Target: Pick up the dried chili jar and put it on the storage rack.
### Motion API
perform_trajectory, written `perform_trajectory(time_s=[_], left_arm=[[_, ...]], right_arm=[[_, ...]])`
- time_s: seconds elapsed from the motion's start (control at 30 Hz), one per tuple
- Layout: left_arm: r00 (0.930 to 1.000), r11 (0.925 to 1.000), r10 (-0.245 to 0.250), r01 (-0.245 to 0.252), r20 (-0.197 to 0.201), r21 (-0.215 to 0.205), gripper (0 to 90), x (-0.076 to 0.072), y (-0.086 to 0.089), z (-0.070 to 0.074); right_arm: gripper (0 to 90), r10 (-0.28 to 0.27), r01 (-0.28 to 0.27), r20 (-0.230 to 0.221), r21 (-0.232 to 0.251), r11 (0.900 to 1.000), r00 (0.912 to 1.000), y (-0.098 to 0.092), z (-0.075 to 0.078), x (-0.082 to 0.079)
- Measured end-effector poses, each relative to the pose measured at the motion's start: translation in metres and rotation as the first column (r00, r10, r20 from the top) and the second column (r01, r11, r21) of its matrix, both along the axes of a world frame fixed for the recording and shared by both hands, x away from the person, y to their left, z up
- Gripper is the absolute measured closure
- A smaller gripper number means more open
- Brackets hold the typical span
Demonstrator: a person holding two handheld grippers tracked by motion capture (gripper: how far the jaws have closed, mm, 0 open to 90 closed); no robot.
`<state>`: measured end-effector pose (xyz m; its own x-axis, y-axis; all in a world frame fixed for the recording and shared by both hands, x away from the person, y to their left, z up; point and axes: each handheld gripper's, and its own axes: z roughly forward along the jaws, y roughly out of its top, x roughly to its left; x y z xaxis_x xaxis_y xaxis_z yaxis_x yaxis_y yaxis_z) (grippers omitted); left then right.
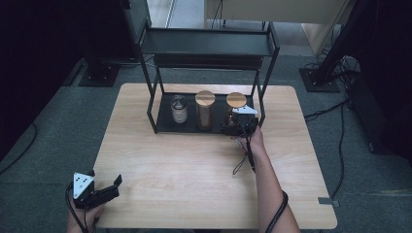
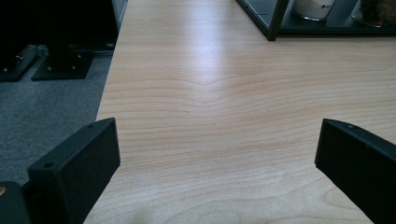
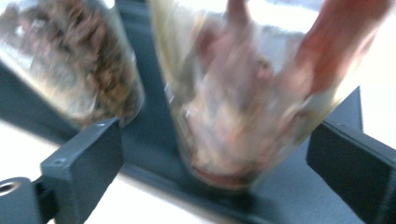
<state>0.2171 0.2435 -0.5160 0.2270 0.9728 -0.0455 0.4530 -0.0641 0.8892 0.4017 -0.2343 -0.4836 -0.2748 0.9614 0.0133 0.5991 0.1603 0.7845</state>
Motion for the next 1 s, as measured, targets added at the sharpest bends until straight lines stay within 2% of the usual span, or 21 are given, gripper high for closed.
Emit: perform_trajectory(time_s=[0.17, 0.57, 1.0], left_arm=[[1.0, 1.0, 0.001, -0.001, -0.001, -0.001, 0.2, 0.0, 0.0, 0.0], [1.0, 1.0, -0.001, 0.001, -0.003, -0.004, 0.2, 0.0, 0.0, 0.0], [1.0, 1.0, 0.0, 0.0, -0.005, 0.001, 0.2, 0.0, 0.0, 0.0]], right_arm=[[0.0, 0.021, -0.021, 0.006, 0.023, 1.0, 0.9998, -0.001, -0.006, -0.009], [0.0, 0.026, -0.026, 0.007, 0.025, 0.999, 0.9996, -0.007, -0.02, -0.029], [0.0, 0.032, -0.032, -0.008, -0.018, 0.999, 0.9995, -0.017, -0.036, -0.052]])
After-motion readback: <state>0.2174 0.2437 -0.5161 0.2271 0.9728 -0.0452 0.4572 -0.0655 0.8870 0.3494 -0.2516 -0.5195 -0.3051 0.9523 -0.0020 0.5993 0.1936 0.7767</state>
